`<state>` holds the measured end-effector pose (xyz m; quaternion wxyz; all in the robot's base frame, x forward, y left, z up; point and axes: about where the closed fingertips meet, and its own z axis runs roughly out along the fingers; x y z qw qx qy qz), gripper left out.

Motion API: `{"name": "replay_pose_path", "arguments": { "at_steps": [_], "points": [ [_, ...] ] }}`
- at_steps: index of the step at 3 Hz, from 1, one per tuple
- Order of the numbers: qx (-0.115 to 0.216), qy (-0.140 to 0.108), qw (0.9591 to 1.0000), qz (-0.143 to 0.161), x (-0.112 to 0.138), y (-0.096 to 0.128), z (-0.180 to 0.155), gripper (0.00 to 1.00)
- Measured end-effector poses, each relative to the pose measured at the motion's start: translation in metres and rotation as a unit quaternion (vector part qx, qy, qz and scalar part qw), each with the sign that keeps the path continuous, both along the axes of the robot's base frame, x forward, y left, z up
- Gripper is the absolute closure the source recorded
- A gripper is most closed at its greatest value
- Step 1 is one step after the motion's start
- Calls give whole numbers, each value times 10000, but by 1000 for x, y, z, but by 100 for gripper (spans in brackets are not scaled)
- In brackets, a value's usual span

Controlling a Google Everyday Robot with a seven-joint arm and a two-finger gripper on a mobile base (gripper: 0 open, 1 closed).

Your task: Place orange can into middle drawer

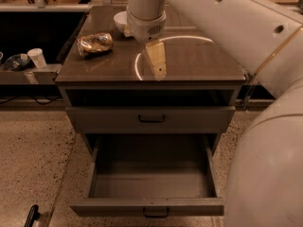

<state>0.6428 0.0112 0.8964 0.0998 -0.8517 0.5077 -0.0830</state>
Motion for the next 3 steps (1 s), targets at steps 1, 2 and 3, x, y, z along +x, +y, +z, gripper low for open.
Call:
{"name": "replay_pose_path", "arguments": {
  "at_steps": [1, 2, 3],
  "points": [
    [47, -236, 9997, 76, 12, 11, 8, 0],
    [129, -502, 9986, 119, 28, 22, 18, 0],
    [156, -809, 9964, 199, 48, 36, 26, 16]
  ]
}}
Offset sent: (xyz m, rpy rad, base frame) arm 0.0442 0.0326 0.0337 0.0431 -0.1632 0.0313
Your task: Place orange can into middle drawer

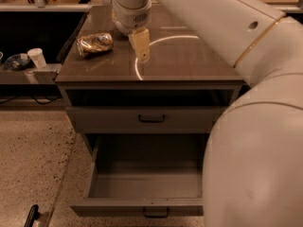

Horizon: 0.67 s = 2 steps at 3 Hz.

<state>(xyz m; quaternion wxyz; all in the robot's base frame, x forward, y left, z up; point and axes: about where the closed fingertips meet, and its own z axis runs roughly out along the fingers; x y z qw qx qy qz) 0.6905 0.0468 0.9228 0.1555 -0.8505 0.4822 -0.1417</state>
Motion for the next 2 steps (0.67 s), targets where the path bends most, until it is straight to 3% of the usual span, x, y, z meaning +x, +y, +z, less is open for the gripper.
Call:
{"name": "replay_pose_path", "arguments": {
  "at_steps": [1, 2],
  "points": [
    [-64, -295, 9995, 130, 22, 16, 5, 33],
    [145, -478, 9982, 340, 49, 36, 2, 31]
  ]
}}
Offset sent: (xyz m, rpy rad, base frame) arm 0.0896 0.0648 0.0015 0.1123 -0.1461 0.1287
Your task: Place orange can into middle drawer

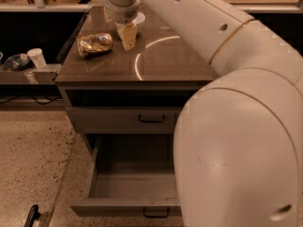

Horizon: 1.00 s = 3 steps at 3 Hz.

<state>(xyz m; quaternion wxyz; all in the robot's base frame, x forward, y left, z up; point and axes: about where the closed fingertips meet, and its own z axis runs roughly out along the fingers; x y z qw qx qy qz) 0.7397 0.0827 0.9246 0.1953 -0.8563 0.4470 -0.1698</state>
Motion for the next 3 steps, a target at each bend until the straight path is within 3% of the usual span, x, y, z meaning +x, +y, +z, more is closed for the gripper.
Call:
{"name": "replay_pose_path", "arguments": {
  "at_steps": [1, 3],
  "points": [
    [335, -101, 9990, 278, 25, 23, -9, 31],
    [959, -114, 9938, 544, 55, 63, -29, 30]
  ]
}}
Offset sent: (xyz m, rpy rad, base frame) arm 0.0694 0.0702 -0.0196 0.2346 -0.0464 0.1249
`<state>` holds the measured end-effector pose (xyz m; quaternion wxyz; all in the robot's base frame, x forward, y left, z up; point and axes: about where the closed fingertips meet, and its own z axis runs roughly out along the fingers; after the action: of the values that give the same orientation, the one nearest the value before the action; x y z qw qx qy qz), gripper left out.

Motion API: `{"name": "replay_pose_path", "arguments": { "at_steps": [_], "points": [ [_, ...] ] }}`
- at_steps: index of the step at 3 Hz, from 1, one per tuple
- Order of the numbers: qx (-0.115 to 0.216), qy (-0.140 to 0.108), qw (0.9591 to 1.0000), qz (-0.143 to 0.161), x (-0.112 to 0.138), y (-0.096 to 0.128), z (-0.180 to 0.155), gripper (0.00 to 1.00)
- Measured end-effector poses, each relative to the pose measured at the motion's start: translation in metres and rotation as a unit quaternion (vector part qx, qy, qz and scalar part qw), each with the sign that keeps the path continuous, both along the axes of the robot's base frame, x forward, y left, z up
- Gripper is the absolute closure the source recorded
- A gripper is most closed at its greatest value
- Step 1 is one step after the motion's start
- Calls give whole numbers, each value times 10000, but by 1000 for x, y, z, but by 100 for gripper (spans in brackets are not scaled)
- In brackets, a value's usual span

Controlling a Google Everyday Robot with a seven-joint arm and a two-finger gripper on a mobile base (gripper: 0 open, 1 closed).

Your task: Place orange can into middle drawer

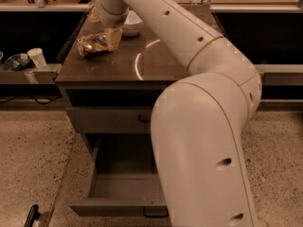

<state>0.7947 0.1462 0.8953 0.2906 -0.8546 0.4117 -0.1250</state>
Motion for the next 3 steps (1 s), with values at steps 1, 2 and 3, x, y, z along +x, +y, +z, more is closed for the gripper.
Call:
{"name": "replay_pose_path", "arguments": {
  "at_steps": [1, 2, 3],
  "points": [
    [149, 85, 9998, 89, 8, 16, -13, 31],
    [230, 206, 9994, 128, 13, 25, -27, 31],
    [318, 334, 9988, 169, 16, 29, -38, 55]
  ]
}}
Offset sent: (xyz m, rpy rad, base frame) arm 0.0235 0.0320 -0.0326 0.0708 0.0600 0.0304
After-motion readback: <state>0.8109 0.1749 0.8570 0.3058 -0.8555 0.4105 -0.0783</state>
